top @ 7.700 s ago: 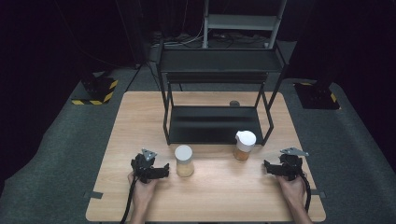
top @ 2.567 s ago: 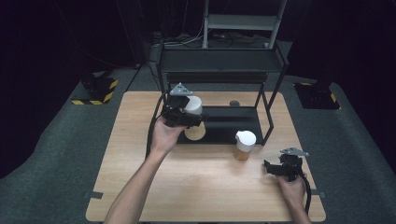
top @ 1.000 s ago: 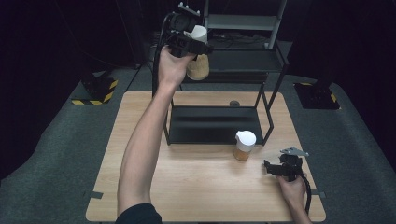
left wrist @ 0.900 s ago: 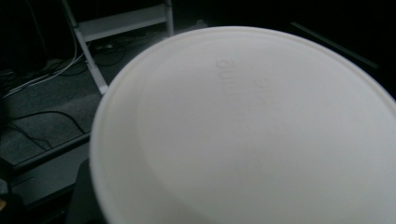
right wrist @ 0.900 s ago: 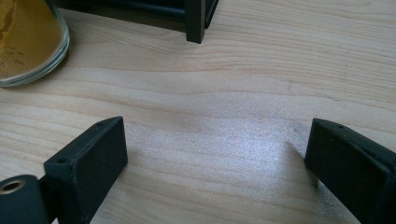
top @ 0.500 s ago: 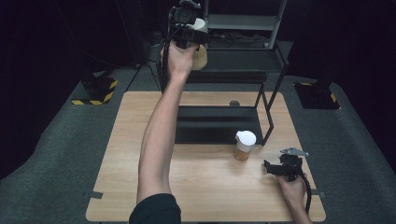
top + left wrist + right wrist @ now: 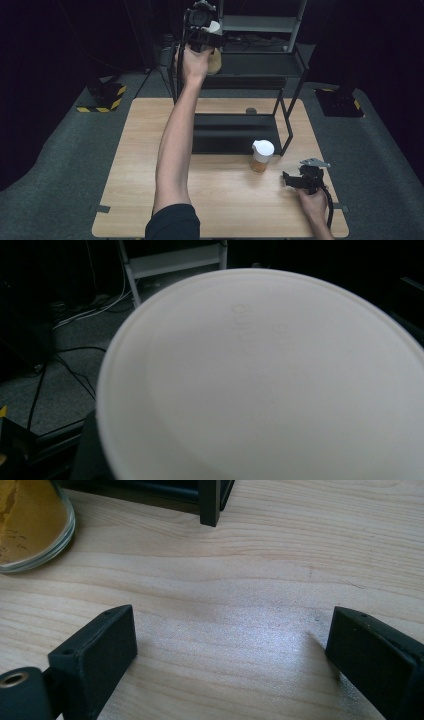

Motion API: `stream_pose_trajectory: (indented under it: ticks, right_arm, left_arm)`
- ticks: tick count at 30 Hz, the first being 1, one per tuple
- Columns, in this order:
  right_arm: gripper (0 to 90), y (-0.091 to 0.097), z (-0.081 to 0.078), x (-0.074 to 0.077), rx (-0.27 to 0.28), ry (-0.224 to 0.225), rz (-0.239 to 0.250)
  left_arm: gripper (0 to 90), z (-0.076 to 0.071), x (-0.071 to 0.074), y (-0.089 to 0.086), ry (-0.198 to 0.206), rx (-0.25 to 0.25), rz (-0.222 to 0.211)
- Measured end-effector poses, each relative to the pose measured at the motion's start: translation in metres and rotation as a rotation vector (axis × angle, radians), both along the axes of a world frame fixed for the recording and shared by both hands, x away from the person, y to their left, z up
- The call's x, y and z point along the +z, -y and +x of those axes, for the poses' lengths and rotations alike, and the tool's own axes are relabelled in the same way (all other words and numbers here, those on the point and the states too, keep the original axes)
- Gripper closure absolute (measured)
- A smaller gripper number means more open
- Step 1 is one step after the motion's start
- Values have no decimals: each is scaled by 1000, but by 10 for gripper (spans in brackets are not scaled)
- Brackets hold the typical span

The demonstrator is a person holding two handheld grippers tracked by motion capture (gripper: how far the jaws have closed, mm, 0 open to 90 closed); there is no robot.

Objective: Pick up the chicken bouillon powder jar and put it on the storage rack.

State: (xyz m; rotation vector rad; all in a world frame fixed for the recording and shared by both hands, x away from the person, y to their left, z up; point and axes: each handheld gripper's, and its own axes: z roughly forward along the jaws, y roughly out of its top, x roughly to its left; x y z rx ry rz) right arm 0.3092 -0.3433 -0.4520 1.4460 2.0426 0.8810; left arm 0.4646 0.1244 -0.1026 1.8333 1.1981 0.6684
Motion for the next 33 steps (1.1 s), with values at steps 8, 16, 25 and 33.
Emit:
stream_pose_trajectory:
  ticks: [8, 16, 25, 33]
  right_arm:
    - [57, 0, 0, 0, 0, 0, 0]
    - [57, 0, 0, 0, 0, 0, 0]
    - [57, 0, 0, 0, -1, -1, 1]
    - [57, 0, 0, 0, -1, -1, 1]
  left_arm:
    - [351, 2, 1, -2, -10, -28, 8]
    - [278, 1, -1, 0, -5, -39, 6]
    - [94, -6, -3, -1, -8, -26, 18]
    - [53, -19, -5, -5, 0, -27, 20]
